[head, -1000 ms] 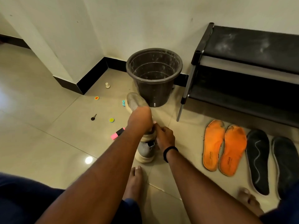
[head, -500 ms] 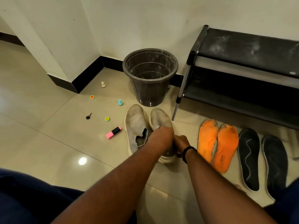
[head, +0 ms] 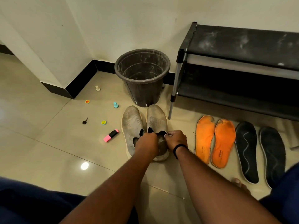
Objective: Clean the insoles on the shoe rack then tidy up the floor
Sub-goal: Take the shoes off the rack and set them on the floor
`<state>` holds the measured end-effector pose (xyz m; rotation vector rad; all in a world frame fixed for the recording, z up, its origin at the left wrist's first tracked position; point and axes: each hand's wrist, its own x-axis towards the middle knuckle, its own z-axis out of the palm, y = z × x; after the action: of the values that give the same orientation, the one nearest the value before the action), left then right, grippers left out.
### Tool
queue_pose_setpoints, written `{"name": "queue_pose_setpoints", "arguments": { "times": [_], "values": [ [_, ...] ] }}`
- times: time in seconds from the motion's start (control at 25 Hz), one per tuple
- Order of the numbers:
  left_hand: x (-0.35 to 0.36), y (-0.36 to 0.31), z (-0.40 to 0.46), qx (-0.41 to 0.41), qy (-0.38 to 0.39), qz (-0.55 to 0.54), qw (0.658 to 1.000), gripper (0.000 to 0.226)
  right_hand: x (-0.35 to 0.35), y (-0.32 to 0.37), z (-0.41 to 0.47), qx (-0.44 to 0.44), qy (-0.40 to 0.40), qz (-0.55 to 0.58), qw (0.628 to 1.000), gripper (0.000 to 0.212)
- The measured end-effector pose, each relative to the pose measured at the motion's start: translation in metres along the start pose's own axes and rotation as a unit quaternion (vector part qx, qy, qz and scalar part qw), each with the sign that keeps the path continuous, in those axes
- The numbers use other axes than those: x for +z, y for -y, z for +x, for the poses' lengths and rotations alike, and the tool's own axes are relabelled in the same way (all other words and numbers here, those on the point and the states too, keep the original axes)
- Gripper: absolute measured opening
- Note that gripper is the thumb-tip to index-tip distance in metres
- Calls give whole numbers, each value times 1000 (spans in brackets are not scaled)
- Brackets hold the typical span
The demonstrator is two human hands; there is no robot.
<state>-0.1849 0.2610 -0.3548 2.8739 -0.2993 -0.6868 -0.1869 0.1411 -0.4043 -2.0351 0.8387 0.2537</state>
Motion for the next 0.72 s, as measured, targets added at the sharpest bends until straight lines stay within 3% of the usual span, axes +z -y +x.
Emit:
{"name": "queue_pose_setpoints", "arguments": {
  "times": [0.08, 0.2, 0.52, 0.72],
  "values": [
    [-5, -1, 2, -3, 17, 7, 1000, 60, -1, 7, 6, -1, -6, 49, 999, 18],
    [-11, -6, 8, 5, 21, 14, 1000, 48, -2, 13, 8, -11, 10, 30, 999, 8],
    [-32, -52, 22, 29, -119, -57, 991, 9, -40, 31, 12, -75, -20, 95, 992, 25],
    [-42, -106, 22, 60, -155, -120, 979, 14, -104, 26, 20, -98, -84, 101, 987, 19]
  ]
}}
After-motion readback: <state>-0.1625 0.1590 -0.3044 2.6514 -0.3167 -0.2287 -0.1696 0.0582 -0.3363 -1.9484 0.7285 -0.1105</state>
